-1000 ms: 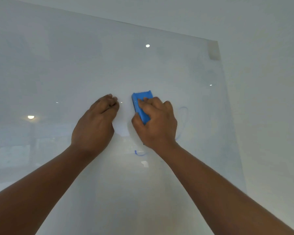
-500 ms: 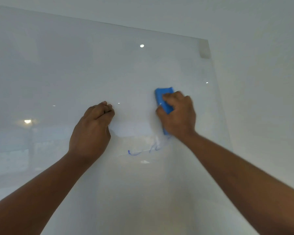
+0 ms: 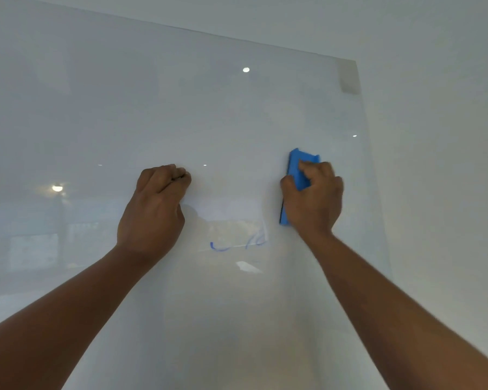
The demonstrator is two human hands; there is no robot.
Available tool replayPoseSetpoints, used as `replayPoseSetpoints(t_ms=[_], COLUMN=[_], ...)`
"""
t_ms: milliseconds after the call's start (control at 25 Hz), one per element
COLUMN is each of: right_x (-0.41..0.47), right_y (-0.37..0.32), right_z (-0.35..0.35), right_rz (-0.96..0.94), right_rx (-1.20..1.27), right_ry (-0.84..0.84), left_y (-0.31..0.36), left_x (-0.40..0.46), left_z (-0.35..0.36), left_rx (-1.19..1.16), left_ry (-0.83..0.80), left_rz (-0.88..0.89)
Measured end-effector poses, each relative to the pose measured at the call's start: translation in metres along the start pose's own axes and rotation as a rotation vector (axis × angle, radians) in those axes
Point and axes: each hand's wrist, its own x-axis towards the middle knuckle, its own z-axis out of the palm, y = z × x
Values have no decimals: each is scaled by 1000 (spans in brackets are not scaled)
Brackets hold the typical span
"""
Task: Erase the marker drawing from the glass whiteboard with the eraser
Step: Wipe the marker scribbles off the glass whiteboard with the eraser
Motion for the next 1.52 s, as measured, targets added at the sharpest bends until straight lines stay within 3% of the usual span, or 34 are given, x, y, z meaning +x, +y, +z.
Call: replayPoseSetpoints(t_ms=[120, 240, 360, 400, 520, 560, 680, 760, 920, 960, 1040, 1120, 1160, 1280, 1320, 1440, 1520], right_x=[-17, -1, -35, -29, -1, -12, -82, -70, -55, -74, -124, -110, -91, -52, -62, -115, -93], right_y=[16, 18, 13, 18, 20, 14, -8, 5, -4, -27, -62, -55, -43, -37, -52, -92, -76], right_z=[-5, -9, -4, -8, -13, -9, 0, -10, -3, 7, 24, 16, 8, 7, 18, 37, 28], right_rz=[-270, -7, -268, -269, 37, 25, -307, -369, 113, 78, -230, -399, -358, 55, 44, -333, -342], right_rx=[-22, -11, -39, -31, -9, -25, -18, -33, -23, -7, -13, -18, -38, -14, -26, -18, -12], right_ry=[-106, -4, -108, -131, 8, 17, -109, -166, 35, 23, -94, -213, -192, -12, 5, -147, -192], left_y=[-1, 1, 1, 1, 1, 2, 1, -1, -7, -8, -11, -17, -18, -20, -20, -21, -21], left_x=[-2, -1, -2, -3, -3, -3, -7, -12, -27, -29, -29, -31, -33, -40, -41, -40, -41], left_z=[0, 0, 1, 1, 1, 2, 0, -2, -8, -9, -12, -17, -19, -25, -26, -26, -27], left_rx=[8, 10, 15, 14, 13, 12, 4, -15, -42, -54, -83, -109, -124, -152, -160, -188, -206], left_ry=[5, 15, 24, 26, 29, 25, -3, -9, 2, 6, 11, 10, 9, 7, 10, 32, 40], left_rz=[-2, -9, -18, -16, -12, -14, -22, -19, -32, -36, -52, -80, -91, -110, -102, -57, -76])
